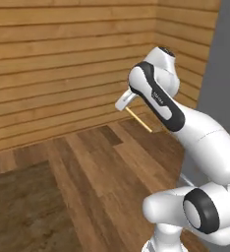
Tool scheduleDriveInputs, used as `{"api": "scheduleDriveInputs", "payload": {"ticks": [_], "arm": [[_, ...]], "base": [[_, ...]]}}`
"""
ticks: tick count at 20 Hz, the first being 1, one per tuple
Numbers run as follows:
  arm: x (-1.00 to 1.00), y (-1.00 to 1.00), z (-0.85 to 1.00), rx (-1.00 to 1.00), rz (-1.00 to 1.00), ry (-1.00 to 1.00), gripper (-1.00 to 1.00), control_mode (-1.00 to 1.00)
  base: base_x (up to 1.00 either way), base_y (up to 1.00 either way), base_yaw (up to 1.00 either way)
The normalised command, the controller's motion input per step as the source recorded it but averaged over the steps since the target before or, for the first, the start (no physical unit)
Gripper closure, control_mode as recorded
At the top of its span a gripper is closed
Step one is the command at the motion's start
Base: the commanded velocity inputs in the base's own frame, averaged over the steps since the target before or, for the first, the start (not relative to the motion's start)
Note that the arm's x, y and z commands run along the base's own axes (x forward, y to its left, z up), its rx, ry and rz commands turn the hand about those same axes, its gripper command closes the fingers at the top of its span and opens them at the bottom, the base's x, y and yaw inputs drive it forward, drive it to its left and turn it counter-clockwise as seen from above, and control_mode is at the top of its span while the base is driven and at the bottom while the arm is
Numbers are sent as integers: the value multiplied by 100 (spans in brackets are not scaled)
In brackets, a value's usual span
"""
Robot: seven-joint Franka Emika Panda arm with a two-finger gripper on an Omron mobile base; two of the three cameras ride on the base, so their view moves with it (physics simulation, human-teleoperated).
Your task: Take a straw from the drawer in front and place it inside the glass cup on the dining counter.
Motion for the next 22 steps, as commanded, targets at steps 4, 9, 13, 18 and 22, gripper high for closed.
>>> {"api": "scheduleDriveInputs", "payload": {"ticks": [4,9,13,18,22], "arm": [[0,0,0,0,0,0,100,100],[0,0,0,0,0,0,100,100],[0,0,0,0,0,0,100,100],[0,0,0,0,0,0,100,100],[0,0,0,0,0,0,100,100]], "base": [[100,-28,49],[100,-29,40],[100,-26,41],[100,-24,47],[100,-21,54]]}}
